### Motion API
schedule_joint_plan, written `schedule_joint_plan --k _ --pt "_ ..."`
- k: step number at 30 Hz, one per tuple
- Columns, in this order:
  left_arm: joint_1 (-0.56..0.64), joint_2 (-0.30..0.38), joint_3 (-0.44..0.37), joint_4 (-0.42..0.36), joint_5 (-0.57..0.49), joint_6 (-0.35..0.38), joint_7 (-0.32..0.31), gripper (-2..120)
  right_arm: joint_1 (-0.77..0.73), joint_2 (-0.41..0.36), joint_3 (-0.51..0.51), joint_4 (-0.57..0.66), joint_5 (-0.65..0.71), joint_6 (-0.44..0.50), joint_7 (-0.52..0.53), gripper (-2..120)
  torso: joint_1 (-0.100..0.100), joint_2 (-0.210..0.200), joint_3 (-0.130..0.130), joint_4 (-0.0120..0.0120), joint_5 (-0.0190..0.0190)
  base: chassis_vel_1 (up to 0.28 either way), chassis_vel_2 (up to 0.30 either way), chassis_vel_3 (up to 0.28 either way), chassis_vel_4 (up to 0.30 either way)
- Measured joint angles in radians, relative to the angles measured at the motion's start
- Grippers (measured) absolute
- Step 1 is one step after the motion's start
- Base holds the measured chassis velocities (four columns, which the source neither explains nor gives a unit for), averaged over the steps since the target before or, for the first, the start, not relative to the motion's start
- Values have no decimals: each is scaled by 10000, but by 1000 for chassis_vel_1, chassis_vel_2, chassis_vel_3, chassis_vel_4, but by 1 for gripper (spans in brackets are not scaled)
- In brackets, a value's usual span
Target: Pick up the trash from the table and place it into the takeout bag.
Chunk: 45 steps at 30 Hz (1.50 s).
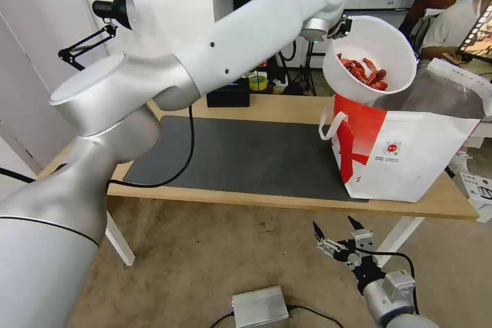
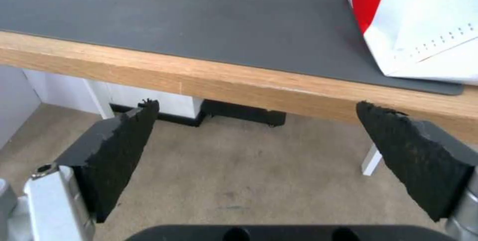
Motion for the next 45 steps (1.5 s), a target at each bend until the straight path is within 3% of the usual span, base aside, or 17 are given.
schedule_joint_plan --k 20,33,38,42,45 --pt "436 36 557 -956 1265 -28 -41 0 0 0 0 0 0 0 0 100 1 0 0 0 -1 0 0 0 0" --pt "509 45 764 -1352 1530 -29 -21 1 -1 0 -1 0 0 0 0 100 1 1 0 0 -1 0 0 0 0" --pt "486 47 688 -1485 1532 -29 -16 17 0 0 0 0 0 0 0 100 1 1 0 0 -1 0 0 0 0" --pt "411 50 577 -1497 1405 -25 -31 36 -1 0 0 0 0 0 0 100 2 1 0 0 -1 0 0 0 0" --pt "403 49 514 -1529 1279 -28 -36 41 0 0 0 0 0 0 0 100 1 1 0 0 -1 0 0 0 0"
